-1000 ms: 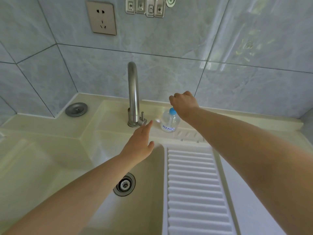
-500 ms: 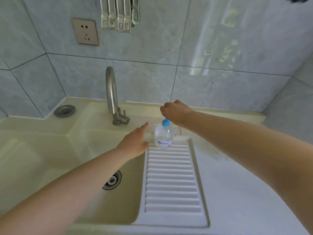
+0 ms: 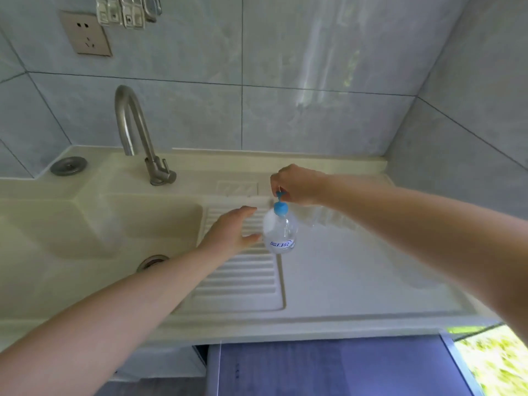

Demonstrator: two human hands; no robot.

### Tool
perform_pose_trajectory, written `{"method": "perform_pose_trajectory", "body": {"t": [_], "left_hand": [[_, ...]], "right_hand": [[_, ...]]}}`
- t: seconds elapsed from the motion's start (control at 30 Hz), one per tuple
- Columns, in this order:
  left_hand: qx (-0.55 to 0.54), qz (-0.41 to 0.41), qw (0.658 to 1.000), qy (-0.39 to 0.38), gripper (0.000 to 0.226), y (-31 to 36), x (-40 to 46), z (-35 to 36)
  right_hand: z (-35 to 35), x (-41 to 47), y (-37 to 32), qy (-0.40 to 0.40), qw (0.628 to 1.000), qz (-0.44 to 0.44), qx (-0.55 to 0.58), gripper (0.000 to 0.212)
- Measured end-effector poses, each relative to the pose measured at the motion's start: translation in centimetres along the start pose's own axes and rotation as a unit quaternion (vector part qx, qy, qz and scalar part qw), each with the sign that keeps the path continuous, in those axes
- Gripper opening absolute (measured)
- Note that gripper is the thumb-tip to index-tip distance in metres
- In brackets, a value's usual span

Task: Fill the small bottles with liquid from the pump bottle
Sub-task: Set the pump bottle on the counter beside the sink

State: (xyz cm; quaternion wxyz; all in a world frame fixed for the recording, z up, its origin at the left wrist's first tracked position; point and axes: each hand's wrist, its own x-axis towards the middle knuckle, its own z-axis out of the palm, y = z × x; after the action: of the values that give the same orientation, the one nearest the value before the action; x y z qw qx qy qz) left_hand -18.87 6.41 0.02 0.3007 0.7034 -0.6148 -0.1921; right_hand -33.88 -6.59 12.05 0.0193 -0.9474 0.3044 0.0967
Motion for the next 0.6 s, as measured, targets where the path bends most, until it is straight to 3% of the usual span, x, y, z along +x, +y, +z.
{"method": "perform_pose_trajectory", "body": {"t": [0.3,0.6], "left_hand": [[-0.013,-0.017,0.999,-0.046,0.072,4.8,-1.2,6.7],[0.023,-0.024,0.997,-0.064,0.074,6.1,-0.8,8.3]], "right_hand": [[4.4,-8.1,4.4,-0.002,0.999,0.034,0.014,0.016],[4.9,-10.0,6.6,0.011,0.999,0.018,0.035,0.017]]}}
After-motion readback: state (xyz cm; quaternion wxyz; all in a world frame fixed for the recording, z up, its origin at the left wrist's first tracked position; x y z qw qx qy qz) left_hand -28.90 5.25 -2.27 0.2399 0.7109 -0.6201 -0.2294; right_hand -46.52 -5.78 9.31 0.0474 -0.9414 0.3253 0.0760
